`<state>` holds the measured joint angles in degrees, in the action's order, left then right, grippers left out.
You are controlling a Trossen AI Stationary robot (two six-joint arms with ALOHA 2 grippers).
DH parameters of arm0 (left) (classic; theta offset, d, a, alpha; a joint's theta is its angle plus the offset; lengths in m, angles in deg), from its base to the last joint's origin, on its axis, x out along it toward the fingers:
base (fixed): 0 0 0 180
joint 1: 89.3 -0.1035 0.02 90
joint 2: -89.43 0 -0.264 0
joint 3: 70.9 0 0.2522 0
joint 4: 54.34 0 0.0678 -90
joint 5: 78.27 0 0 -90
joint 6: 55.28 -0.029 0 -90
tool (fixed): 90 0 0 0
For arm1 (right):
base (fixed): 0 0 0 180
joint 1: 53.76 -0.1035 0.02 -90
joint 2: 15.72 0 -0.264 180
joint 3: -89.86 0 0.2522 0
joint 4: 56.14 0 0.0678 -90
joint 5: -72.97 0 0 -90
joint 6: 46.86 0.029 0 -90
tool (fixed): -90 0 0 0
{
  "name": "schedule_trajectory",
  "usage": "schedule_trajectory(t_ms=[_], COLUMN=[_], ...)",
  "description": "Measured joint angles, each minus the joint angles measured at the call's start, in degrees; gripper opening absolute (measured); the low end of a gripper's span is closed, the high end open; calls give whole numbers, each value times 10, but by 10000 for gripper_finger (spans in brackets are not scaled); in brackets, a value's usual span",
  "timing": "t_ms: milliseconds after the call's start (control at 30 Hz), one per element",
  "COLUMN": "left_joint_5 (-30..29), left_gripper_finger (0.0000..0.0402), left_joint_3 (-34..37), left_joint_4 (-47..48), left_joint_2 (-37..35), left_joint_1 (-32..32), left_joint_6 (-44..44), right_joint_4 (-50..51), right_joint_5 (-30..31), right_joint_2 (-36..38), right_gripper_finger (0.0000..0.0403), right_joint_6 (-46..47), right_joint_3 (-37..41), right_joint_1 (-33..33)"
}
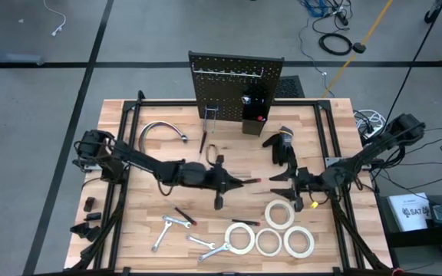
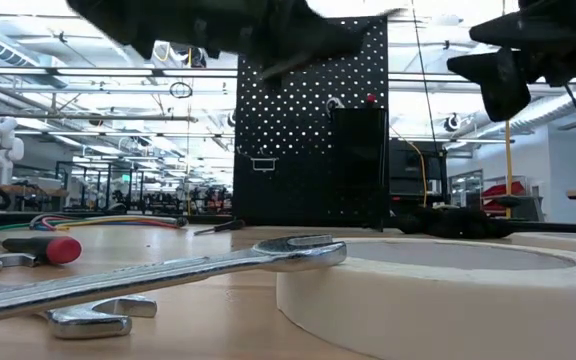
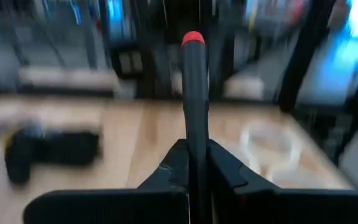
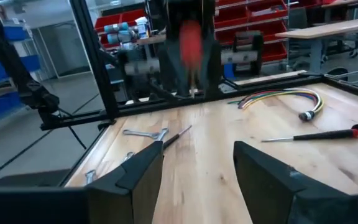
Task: Hang tools onto peg board
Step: Put the black nut driver into the black bin on the peg board
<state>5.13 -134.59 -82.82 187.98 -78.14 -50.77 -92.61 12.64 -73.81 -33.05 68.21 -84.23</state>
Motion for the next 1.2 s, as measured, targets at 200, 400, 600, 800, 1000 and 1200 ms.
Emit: schedule_trajectory(t_ms=[200, 400, 600, 800, 1000, 1200], left_joint_5=[-23, -40, -46, -48, -44, -50], left_gripper_finger=[17, 17, 17, 17, 17, 17], left_joint_3=[43, 28, 28, 28, 28, 9], left_joint_4=[-246, -247, -250, -277, -280, -303], left_joint_2=[14, 16, 16, 16, 16, 49], left_joint_1=[6, 10, -8, -25, -25, -26], left_joint_6=[26, 10, 10, 10, 10, 23], right_joint_4=[-2, 11, -3, -30, -76, -83], right_joint_5=[12, 79, 36, -73, -138, -215], right_joint_2=[-23, -55, -58, -58, -58, -59], right_gripper_finger=[189, 188, 188, 188, 188, 188], right_joint_6=[-103, -164, -201, -188, -200, -180], right_joint_3=[-51, -136, -152, -145, -145, -145], right_joint_1=[1, 2, 44, 122, 178, 239])
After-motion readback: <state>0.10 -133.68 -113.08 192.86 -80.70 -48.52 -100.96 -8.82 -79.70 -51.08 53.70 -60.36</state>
